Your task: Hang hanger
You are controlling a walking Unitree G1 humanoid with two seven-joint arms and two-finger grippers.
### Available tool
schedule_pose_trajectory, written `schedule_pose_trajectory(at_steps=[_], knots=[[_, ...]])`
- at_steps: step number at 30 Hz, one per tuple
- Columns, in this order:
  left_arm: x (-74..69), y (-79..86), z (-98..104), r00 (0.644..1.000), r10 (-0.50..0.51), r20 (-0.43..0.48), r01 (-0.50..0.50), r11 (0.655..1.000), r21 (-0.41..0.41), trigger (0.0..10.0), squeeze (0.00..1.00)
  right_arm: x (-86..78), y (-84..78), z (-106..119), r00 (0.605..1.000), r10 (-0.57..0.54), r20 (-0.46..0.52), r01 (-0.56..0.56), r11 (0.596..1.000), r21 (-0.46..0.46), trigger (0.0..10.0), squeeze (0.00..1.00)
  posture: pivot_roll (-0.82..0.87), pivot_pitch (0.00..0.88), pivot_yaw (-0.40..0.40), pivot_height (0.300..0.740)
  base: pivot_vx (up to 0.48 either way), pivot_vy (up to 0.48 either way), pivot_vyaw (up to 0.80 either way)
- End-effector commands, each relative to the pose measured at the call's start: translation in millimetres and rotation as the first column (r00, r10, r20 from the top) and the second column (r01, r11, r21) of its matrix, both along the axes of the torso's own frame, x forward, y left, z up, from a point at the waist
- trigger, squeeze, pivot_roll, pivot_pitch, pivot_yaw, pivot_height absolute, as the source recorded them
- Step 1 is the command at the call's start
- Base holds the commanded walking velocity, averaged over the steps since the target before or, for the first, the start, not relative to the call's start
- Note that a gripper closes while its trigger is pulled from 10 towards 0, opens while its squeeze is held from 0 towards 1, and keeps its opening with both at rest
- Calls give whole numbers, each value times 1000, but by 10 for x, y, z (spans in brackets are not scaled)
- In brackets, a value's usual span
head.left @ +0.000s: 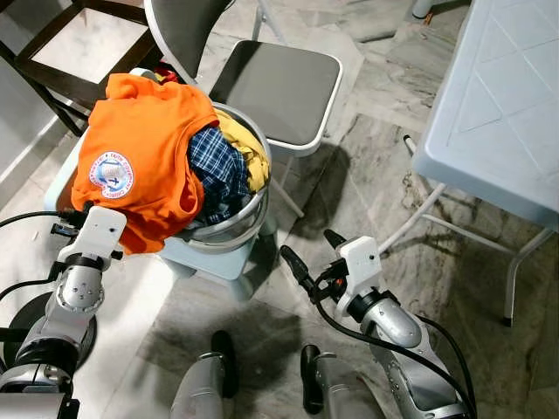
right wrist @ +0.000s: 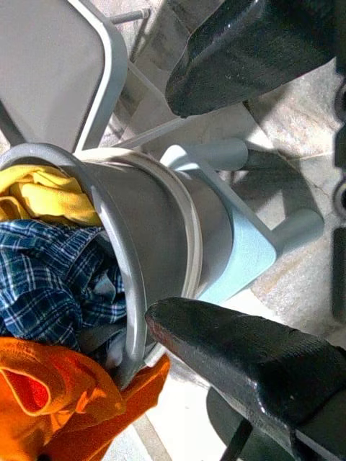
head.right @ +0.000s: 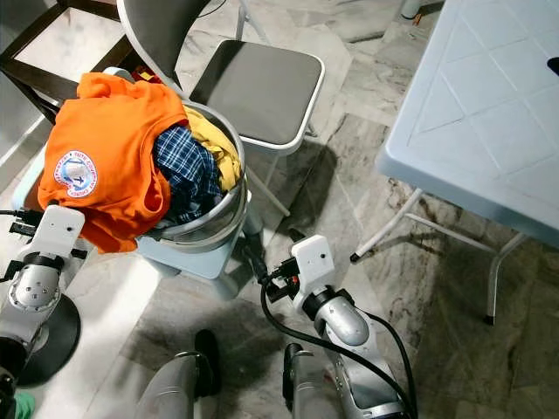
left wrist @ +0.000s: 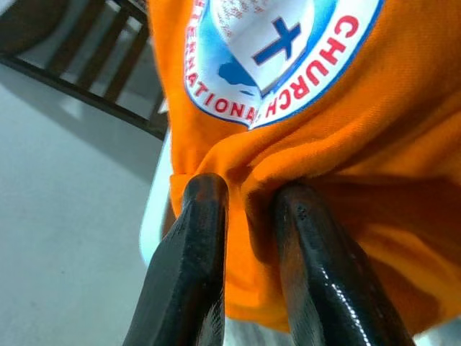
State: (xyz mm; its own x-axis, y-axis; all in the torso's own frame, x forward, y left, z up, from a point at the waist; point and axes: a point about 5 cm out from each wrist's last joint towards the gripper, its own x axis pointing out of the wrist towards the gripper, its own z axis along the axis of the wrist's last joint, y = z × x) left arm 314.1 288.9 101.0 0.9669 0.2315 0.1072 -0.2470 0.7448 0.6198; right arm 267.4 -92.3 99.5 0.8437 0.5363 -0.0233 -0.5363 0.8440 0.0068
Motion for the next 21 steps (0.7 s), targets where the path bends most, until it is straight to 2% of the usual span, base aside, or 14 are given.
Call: schedule_pose_trajectory(at_steps=[1,2,3,6,8,10,14,17,19,20,21], knots=[[-92,-38,-93,1000,8,17,-8,1000,-10,10000,1000,-36,-22,-61,1000,1,-30,-1,1000,-2,10000,0,-140,345,-26,740,0,0,0],[-92,-38,-93,1000,8,17,-8,1000,-10,10000,1000,-36,-22,-61,1000,1,-30,-1,1000,-2,10000,0,-140,345,-26,740,0,0,0],[-121,-125,-112,999,-10,49,12,1000,-22,10000,1000,-24,-23,-57,1000,2,-28,-2,1000,-3,10000,0,-137,342,-26,740,0,0,0],[-147,-206,-131,997,-18,74,21,999,-40,10000,1000,-12,-24,-52,1000,1,-26,-1,1000,-3,10000,0,-136,341,-26,740,0,0,0],[-175,-350,-151,994,-45,102,52,996,-66,10000,1000,-8,-17,-49,1000,4,-24,-4,1000,-2,10000,0,-135,339,-29,740,0,0,0],[-195,-460,-185,993,-63,104,74,992,-104,10000,1000,-12,-6,-47,1000,8,-24,-8,1000,-1,10000,0,-135,341,-31,740,0,0,0],[-200,-555,-209,991,-88,105,101,986,-129,10000,1000,-20,-2,-49,1000,12,-25,-12,1000,-2,10000,0,-136,343,-33,740,0,0,0],[-185,-764,-255,981,-165,106,183,965,-186,10000,1000,-34,-11,-60,999,14,-30,-14,1000,-4,10000,0,-138,348,-38,740,0,0,0],[-180,-829,-261,977,-184,104,202,959,-197,10000,1000,-34,-8,-59,999,15,-30,-15,1000,-5,10000,0,-140,349,-37,740,0,0,0],[-162,-948,-263,970,-219,107,238,948,-211,10000,1000,-34,-8,-57,999,16,-30,-16,1000,-6,10000,0,-144,349,-37,740,0,0,0],[-162,-948,-263,970,-219,107,238,948,-211,10000,1000,-34,-8,-57,999,16,-30,-16,1000,-6,10000,0,-144,349,-37,740,0,0,0]])
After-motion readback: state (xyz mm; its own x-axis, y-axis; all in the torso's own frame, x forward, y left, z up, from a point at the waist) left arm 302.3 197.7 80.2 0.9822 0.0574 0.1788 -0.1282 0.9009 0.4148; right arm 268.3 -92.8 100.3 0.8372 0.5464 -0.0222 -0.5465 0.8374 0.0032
